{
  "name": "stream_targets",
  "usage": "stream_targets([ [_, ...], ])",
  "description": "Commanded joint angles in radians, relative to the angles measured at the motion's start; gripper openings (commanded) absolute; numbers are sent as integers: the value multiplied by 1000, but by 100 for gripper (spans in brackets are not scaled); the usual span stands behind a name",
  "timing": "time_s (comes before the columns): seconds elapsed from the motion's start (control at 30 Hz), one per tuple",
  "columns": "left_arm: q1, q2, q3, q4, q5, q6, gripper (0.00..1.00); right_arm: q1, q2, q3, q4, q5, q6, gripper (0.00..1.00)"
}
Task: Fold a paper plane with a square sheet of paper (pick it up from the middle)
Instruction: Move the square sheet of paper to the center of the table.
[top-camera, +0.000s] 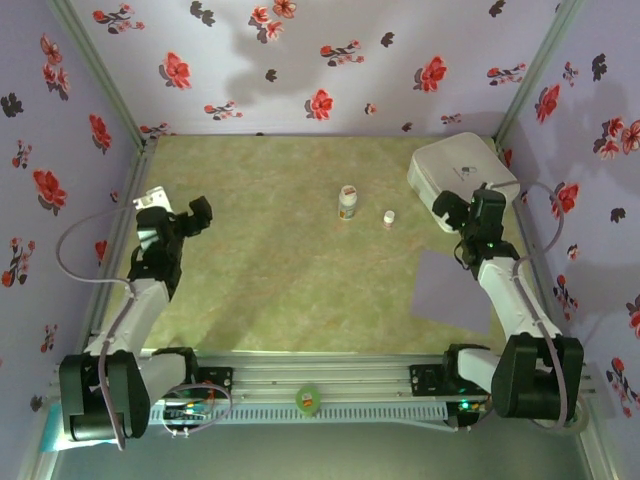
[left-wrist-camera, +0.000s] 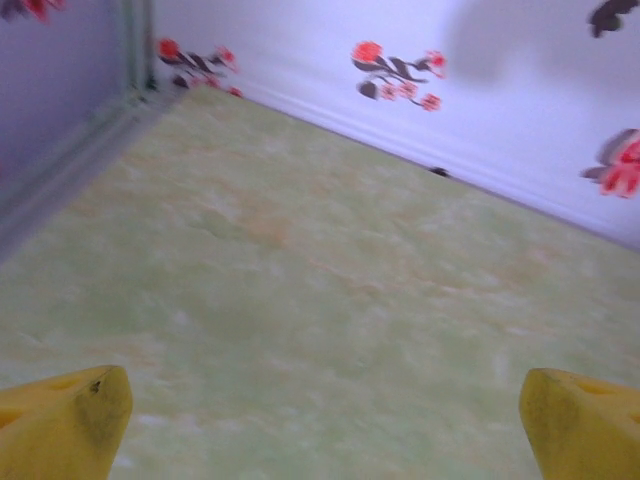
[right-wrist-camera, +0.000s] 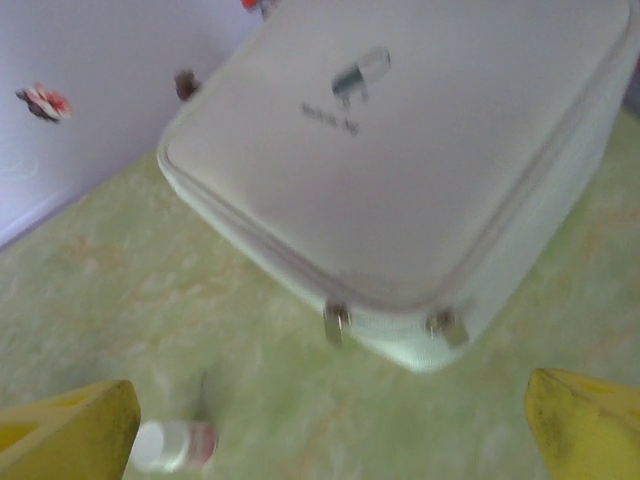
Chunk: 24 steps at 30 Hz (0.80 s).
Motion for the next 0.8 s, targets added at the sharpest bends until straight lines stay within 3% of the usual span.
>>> stream_targets([
  [0.0,0,-24,-30,-119,253,-172,100,-5,-8,-13,-316,-57,211,99],
  [0.07,-21,-43,-60,-90,334,-217,100,-5,-19,-38,-353,-79,222,99],
  [0.23,-140,-64,-67,-168,341,-234,100,-5,-34,-95,-376,-88,200,98],
  [0.53,-424,1,-30,-197,218,-244,100,-3,46,-137,-322,-213,152,95],
  [0.77,-515,113,80,-237,165,-201,100,27,141,-122,-317,-285,139,92],
])
